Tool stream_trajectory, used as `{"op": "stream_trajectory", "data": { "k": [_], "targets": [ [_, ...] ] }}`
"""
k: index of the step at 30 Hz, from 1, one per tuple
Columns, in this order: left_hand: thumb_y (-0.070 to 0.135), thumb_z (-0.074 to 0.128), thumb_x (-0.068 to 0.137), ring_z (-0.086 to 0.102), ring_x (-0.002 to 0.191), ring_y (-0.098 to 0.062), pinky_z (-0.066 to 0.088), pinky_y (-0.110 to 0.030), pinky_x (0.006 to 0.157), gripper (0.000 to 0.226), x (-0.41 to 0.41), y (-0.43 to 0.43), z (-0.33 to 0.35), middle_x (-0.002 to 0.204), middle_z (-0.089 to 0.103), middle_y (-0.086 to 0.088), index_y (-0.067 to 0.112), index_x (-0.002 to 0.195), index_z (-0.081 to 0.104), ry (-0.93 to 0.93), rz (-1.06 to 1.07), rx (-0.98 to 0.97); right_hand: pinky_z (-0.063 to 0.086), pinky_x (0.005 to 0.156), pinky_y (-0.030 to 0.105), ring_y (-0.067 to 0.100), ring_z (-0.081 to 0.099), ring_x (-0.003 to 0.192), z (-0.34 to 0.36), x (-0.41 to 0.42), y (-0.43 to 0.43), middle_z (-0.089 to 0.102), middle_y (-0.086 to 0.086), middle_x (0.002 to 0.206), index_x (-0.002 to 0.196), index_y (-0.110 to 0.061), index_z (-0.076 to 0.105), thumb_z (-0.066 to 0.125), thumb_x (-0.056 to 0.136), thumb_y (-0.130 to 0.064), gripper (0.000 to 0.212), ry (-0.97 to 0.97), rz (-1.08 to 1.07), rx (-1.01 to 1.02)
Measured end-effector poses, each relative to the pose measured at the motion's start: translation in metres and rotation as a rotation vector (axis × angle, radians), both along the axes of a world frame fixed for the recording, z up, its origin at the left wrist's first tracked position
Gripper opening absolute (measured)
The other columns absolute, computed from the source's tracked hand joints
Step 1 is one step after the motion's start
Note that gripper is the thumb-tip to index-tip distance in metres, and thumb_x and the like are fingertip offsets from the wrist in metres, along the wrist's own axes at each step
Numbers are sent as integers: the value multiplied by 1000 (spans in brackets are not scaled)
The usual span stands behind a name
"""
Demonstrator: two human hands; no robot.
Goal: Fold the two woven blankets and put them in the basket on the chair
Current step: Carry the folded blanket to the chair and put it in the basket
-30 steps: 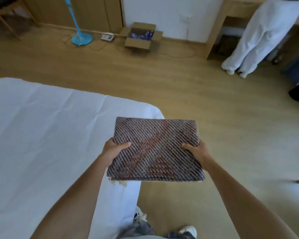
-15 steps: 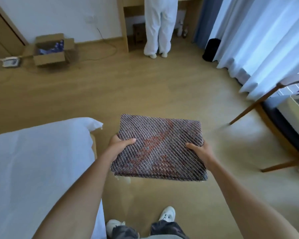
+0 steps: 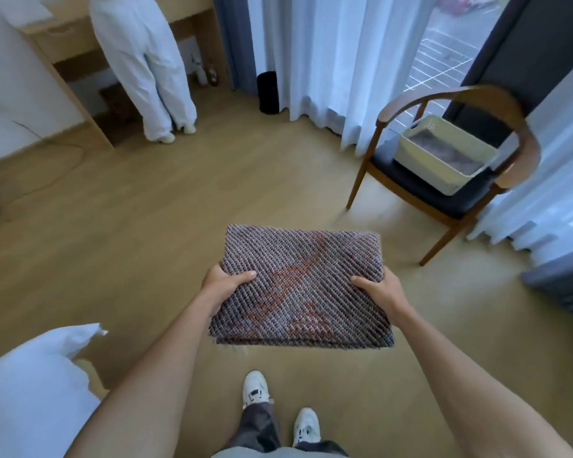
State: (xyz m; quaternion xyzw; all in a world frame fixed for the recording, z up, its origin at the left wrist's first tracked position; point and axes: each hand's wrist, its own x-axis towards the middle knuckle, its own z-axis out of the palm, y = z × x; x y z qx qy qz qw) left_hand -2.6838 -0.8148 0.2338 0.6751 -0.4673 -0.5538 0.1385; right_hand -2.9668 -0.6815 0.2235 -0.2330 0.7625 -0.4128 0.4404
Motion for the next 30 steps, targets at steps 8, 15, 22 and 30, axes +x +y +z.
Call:
{"op": "stream_trajectory", "data": {
  "k": [8,15,22,30],
  "targets": [
    [30,86,65,63,98,-26,51,-41,92,58,-90,-74,-11,111,65,-8,16,112,55,29,-195,-15,51,85,37,20,62,94,-6,-63,-21,63,5,110,119,-11,51,78,74,-20,53,17,-180,28],
    [34,88,61,63,100,-28,51,-44,93,72,-163,-159,-17,115,64,-8,13,121,53,45,-338,6,51,91,44,24,63,98,-1,-106,-69,63,8,113,123,-10,50,79,72,-22,61,33,-333,50],
    [32,87,63,62,101,-28,51,-47,93,72,-242,-218,-9,116,62,-8,13,121,49,68,-488,-4,50,92,45,24,63,98,9,-145,-97,64,6,111,115,-17,53,79,72,-20,51,57,-488,51],
    [30,86,65,61,104,-28,49,-46,95,72,-344,-248,-11,118,61,-8,13,124,48,62,-607,-6,48,95,45,23,62,99,5,-216,-106,64,2,109,111,-22,51,80,68,-27,51,77,-603,101]
  ]
}}
